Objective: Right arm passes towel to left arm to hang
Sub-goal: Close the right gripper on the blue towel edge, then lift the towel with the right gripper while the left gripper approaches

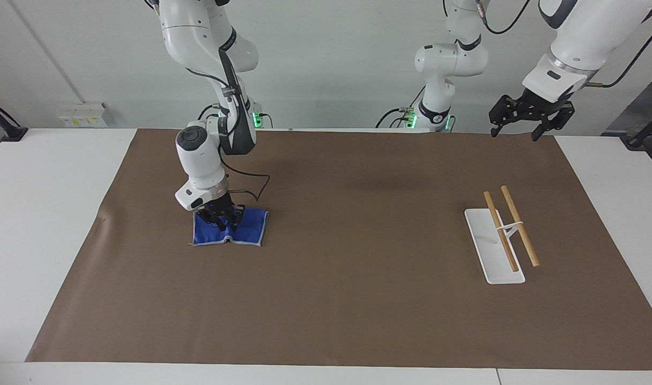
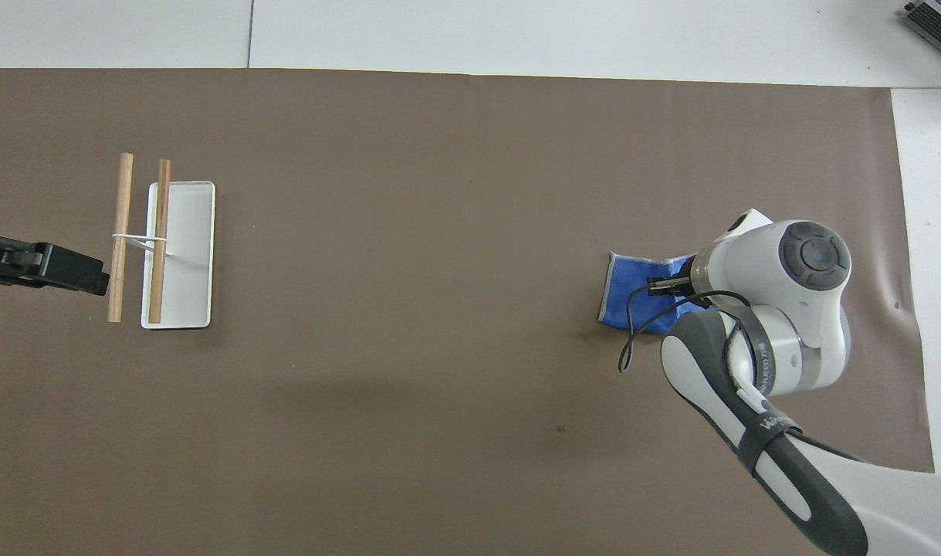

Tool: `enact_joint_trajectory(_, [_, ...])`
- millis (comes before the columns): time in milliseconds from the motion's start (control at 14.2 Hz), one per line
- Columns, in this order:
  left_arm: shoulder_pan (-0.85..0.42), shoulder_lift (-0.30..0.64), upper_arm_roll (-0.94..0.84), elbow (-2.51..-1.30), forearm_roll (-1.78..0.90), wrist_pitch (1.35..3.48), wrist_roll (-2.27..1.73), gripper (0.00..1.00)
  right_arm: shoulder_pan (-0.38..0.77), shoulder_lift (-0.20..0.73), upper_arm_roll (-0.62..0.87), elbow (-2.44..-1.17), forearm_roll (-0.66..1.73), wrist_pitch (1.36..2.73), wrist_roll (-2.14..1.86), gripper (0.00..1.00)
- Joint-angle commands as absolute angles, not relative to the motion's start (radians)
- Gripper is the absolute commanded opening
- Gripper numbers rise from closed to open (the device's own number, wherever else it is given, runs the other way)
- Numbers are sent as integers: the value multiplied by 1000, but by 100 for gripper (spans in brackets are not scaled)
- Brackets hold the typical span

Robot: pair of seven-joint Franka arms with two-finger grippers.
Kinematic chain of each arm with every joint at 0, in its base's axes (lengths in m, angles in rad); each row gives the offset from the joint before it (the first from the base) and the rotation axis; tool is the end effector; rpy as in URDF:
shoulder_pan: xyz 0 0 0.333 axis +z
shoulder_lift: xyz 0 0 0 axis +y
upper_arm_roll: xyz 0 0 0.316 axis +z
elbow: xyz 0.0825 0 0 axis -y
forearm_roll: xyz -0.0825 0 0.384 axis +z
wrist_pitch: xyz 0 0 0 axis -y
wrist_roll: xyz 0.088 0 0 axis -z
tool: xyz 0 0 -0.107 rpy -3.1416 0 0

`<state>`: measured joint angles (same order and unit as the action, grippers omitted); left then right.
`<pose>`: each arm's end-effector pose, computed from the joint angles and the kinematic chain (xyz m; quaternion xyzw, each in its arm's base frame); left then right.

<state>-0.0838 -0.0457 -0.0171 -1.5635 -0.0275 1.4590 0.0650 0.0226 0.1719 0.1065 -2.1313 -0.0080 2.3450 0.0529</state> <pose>0.5256 -0.0567 0.6432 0.9959 -0.0839 -0.0296 0.0128 0.5638 0.0722 0.3321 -0.9990 -0.0398 -0.0208 0.0081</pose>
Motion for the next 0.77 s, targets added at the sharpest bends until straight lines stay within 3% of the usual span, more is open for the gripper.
enact_joint_trajectory(0, [-83, -75, -15, -1594, -17, 1457, 71, 100, 18, 140, 135, -1979, 105, 2162, 22, 0])
enact_joint_trajectory(281, [-97, -74, -20, -1597, -17, 1486, 81, 100, 18, 137, 137, -1849, 342, 2094, 12, 0])
enact_joint_trajectory(703, [-101, -75, -21, -1608, -104, 1497, 57, 100, 18, 123, 161, -1832, 630, 2108, -86, 0])
